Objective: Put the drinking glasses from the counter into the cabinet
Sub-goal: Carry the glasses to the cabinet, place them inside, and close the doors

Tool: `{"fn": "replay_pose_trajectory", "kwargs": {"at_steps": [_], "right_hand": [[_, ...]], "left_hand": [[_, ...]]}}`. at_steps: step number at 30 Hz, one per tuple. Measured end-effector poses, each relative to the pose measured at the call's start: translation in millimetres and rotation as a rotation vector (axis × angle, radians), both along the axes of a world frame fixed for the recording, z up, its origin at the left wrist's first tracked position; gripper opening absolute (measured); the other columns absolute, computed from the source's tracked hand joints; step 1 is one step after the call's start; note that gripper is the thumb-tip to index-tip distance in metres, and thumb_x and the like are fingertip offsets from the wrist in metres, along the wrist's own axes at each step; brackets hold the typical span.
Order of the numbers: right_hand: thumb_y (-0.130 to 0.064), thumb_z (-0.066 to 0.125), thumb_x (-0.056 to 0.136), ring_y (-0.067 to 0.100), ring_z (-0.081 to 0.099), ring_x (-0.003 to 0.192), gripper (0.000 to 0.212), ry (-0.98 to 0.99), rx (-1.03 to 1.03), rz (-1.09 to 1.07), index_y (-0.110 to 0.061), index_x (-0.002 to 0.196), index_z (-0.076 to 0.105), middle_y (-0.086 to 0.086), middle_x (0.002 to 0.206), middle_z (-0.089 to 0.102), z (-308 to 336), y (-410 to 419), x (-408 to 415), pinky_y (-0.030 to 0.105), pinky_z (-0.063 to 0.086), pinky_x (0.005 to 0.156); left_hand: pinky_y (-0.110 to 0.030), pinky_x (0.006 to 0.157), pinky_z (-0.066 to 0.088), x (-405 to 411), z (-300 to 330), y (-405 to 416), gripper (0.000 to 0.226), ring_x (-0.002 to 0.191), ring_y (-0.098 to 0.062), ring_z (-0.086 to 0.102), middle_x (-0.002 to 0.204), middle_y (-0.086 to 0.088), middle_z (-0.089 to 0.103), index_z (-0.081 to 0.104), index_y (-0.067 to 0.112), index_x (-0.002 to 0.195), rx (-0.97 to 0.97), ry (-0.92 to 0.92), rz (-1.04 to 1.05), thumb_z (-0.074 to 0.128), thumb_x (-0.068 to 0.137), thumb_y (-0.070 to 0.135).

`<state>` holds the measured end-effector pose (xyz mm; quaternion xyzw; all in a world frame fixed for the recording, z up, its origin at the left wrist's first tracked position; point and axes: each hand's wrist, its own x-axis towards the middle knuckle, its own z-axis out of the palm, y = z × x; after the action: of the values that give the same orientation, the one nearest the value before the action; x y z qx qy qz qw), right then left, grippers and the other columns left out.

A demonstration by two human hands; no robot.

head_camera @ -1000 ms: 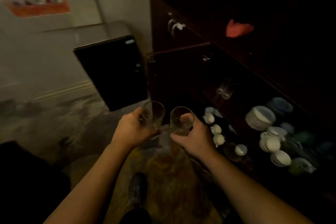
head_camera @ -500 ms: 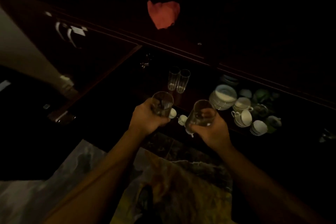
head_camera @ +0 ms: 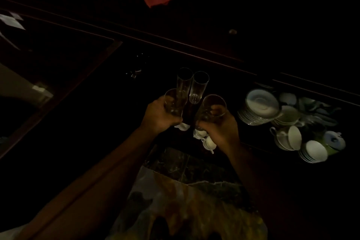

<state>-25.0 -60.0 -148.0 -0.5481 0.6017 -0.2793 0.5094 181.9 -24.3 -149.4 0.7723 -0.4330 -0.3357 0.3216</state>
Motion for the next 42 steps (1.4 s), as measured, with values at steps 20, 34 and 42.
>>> {"fn": "replay_pose_trajectory", "kwargs": {"at_steps": [20,34,42], "right_hand": [[-0.037,0.085,0.070,0.019,0.066,0.108,0.064,0.278,-0.079,0.065,-0.023,0.128,0.061,0.001,0.123,0.067,-72.3,-69.9,56.3,0.031,0.052,0.083],[-0.027,0.081,0.079,-0.006,0.053,0.088,0.063,0.242,-0.080,0.081,-0.023,0.135,0.052,-0.022,0.106,0.055,-88.3,-72.1,57.4,0.003,0.033,0.064],[0.018,0.079,0.069,0.011,0.060,0.122,0.091,-0.060,-0.047,0.142,-0.008,0.147,0.037,0.005,0.129,0.061,-79.3,-81.6,52.8,0.016,0.055,0.082]], "left_hand": [[-0.042,0.099,0.051,21.1,-71.7,-77.5,0.067,0.115,-0.023,0.062,0.123,-0.002,0.066,0.063,0.020,0.121,-0.006,0.175,-0.019,0.091,0.061,0.012],[-0.043,0.102,0.049,18.6,-84.6,-90.8,0.094,0.124,-0.024,0.057,0.132,-0.004,0.060,0.046,0.019,0.141,-0.009,0.176,-0.056,0.092,0.060,0.012],[-0.050,0.110,0.041,22.8,-86.7,-94.6,0.117,0.138,-0.021,0.044,0.150,-0.006,0.045,0.020,0.017,0.156,-0.069,0.472,-0.151,0.081,0.062,-0.017]]}}
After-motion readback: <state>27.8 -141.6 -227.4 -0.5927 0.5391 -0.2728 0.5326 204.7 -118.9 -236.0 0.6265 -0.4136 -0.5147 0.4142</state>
